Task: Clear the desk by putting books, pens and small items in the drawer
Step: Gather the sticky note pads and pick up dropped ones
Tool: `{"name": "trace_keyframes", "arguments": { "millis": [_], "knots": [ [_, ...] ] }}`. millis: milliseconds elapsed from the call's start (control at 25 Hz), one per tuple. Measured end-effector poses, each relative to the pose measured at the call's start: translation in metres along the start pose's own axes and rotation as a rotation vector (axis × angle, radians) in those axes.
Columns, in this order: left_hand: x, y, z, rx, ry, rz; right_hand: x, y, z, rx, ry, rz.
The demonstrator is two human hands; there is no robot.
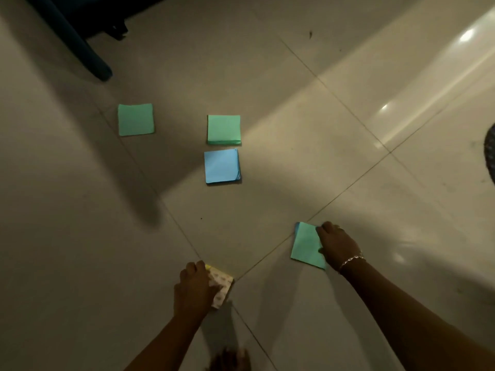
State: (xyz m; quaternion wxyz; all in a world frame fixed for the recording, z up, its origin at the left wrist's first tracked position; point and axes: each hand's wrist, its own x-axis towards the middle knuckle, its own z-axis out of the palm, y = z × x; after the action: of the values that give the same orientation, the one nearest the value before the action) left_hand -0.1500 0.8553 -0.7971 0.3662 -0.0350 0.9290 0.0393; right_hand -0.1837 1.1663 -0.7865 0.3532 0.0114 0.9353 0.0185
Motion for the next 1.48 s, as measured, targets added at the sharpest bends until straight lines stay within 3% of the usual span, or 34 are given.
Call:
{"name": "trace_keyframes", "arguments": {
  "millis": [160, 440, 560, 720, 920, 1200, 1480],
  "knots": [
    [0.013, 0.001, 0.025, 0.044, 0.017, -0.032, 0.029, -0.004, 0.02, 0.043, 0.02, 0.028],
    [0.016, 0.002, 0.037, -0.112, 0.024, -0.053, 0.035, -0.005, 0.032, 0.062, 0.06, 0.118],
    [0.014, 0.002, 0.04, -0.154, 0.065, -0.056, 0.035, -0.002, 0.03, 0.142, 0.083, 0.121],
    [0.01, 0.0, 0.038, -0.306, 0.139, -0.113, 0.026, -0.001, 0.024, 0.075, 0.16, 0.098],
    [-0.011, -0.002, 0.026, -0.514, 0.219, -0.094, -0.001, 0.009, 0.019, 0.356, 0.213, 0.136],
    [-0.111, 0.008, -0.077, -0.869, 0.277, -0.123, -0.118, 0.008, -0.069, 0.697, 0.414, 0.131],
    [-0.291, -0.013, -0.264, -1.088, 0.328, -0.08, -0.27, -0.047, -0.257, 0.743, 0.592, -0.063]
  ]
}}
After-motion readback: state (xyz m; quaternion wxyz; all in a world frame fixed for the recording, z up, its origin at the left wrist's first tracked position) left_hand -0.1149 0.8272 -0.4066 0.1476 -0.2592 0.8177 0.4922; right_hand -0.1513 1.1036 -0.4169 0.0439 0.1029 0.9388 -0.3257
